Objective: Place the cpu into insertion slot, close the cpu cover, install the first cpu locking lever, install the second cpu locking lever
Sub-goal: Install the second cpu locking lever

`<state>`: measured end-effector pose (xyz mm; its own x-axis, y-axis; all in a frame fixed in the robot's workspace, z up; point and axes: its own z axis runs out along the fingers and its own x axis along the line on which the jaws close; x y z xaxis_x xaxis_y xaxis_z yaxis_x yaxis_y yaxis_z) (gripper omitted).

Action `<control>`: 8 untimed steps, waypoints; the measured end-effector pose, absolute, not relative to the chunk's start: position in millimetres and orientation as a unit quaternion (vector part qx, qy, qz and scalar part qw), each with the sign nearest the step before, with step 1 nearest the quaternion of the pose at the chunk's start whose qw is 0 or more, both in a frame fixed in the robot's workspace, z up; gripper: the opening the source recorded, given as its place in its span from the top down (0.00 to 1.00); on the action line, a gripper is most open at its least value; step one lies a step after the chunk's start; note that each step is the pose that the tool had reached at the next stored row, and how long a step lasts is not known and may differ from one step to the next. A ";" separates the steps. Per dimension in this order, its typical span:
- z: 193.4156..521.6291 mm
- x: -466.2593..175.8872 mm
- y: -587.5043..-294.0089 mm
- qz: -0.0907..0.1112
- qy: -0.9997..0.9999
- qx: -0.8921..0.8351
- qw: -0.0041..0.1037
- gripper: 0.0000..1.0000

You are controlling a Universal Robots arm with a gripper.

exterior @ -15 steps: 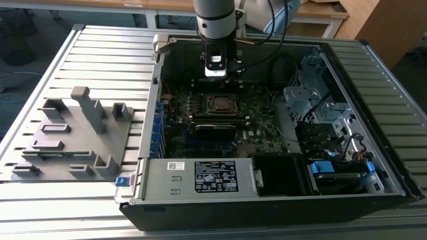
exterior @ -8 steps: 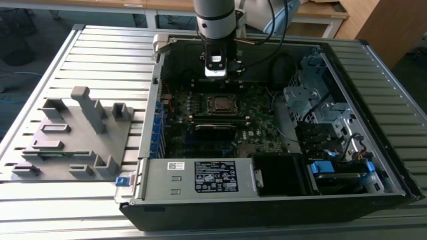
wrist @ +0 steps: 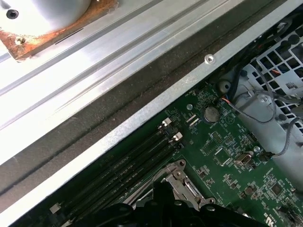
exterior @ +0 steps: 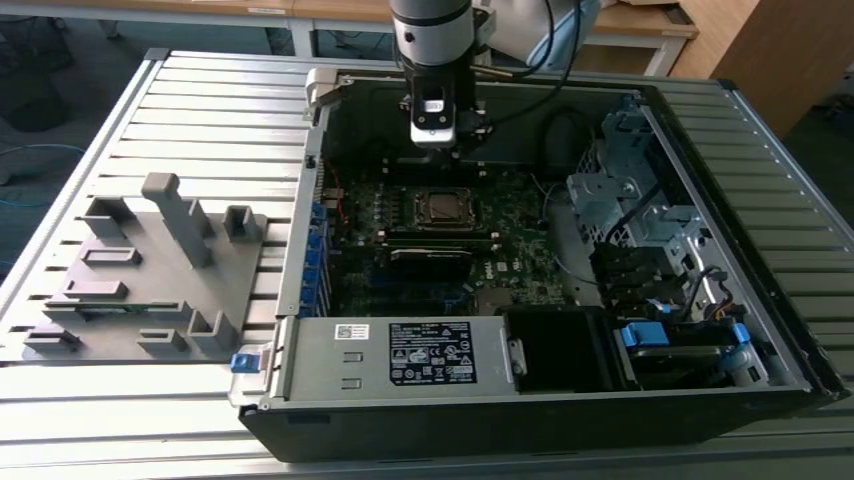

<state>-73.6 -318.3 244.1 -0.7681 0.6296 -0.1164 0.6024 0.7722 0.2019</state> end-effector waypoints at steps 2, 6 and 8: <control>245.6 -73.6 -318.3 0.077 0.937 0.329 0.089 0.90; 248.4 -73.6 -318.3 0.077 0.937 0.329 0.089 0.90; 249.8 -73.6 -318.3 0.077 0.937 0.329 0.089 0.90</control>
